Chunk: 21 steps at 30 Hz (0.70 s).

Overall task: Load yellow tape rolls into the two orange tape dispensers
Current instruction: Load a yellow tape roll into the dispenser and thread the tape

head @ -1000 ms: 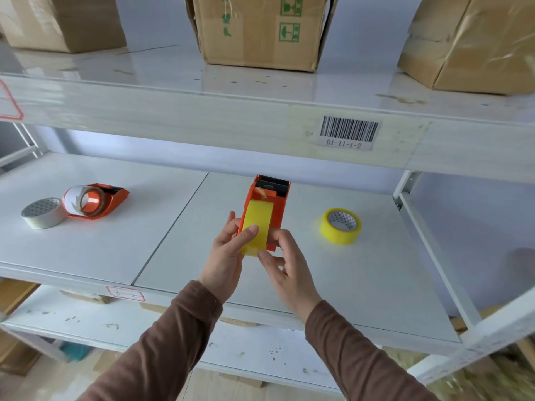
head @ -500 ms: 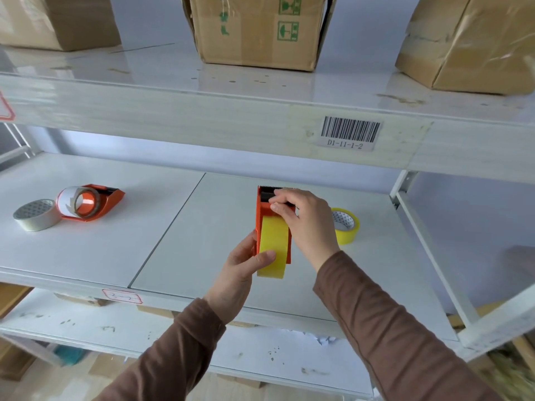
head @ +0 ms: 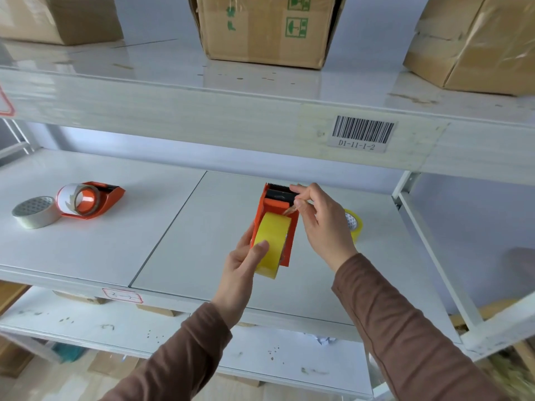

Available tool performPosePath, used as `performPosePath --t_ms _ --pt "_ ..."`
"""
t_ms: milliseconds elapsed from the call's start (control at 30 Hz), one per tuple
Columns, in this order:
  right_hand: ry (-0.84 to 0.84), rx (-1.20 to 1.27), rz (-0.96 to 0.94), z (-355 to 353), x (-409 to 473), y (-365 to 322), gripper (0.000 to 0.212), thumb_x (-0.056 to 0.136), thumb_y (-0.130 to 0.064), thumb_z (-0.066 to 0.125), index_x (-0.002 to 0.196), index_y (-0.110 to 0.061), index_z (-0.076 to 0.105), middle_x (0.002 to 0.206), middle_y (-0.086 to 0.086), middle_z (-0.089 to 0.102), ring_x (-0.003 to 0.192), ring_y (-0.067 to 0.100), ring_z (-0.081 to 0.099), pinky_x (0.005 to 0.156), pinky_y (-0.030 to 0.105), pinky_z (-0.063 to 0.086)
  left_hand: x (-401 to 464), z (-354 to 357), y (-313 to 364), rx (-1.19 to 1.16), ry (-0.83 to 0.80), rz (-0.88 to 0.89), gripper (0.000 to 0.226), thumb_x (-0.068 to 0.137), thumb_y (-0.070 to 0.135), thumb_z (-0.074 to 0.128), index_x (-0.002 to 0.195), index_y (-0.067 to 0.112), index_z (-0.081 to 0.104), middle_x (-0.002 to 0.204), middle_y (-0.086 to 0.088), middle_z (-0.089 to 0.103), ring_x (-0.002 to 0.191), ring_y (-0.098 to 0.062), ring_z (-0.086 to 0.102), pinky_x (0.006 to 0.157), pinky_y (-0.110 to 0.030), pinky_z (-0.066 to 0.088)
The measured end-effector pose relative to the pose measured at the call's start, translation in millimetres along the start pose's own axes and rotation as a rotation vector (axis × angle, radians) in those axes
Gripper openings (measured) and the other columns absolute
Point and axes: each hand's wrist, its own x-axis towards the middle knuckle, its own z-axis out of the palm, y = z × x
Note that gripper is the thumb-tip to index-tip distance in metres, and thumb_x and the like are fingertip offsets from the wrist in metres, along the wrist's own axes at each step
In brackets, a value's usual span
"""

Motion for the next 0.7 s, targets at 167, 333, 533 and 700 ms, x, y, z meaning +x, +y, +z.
performPosePath --t_ms 167,333,533,700 --pt "0.05 -0.355 0.001 -7.6 12.9 4.6 0.013 0.101 -0.028 0.048 0.095 -0.017 0.052 0.108 -0.011 0.074 0.095 0.02 0.065 0.063 0.037 0.053 -1.8 -0.1 -4.4 0.097 -0.077 -0.003 0.041 0.086 0.056 0.061 0.095 0.024 0.085 0.158 0.003 0.05 0.146 -0.021 0.048 0.115 -0.04 0.043" --pt "-0.029 -0.422 0.117 -12.9 31.6 13.1 0.011 0.101 -0.029 0.036 0.093 -0.025 0.043 0.093 -0.011 0.075 0.079 0.024 0.067 0.063 0.034 0.047 -6.9 3.1 -3.2 0.076 -0.06 -0.123 0.062 0.079 0.054 0.071 0.124 0.011 0.074 0.145 -0.003 0.063 0.126 -0.014 0.066 0.094 -0.021 0.053" --pt "-0.118 -0.178 0.336 -19.0 70.1 22.4 0.032 0.1 -0.031 0.04 0.069 -0.033 0.049 0.083 -0.004 0.077 0.08 0.023 0.066 0.079 0.038 0.052 -17.6 5.1 -16.2 0.051 -0.12 -0.182 0.064 0.086 0.032 0.072 0.143 0.008 0.058 0.12 -0.002 0.079 0.107 -0.009 0.074 0.086 -0.019 0.055" --pt "-0.072 0.182 0.541 -12.0 81.2 25.6 0.027 0.103 -0.02 0.042 0.087 -0.01 0.061 0.067 0.011 0.072 0.046 0.02 0.061 0.048 0.026 0.051 -13.6 4.8 -16.5 -0.004 -0.144 -0.197 0.06 0.077 0.04 0.08 0.132 0.021 0.067 0.138 -0.011 0.069 0.115 -0.018 0.072 0.088 -0.023 0.057"
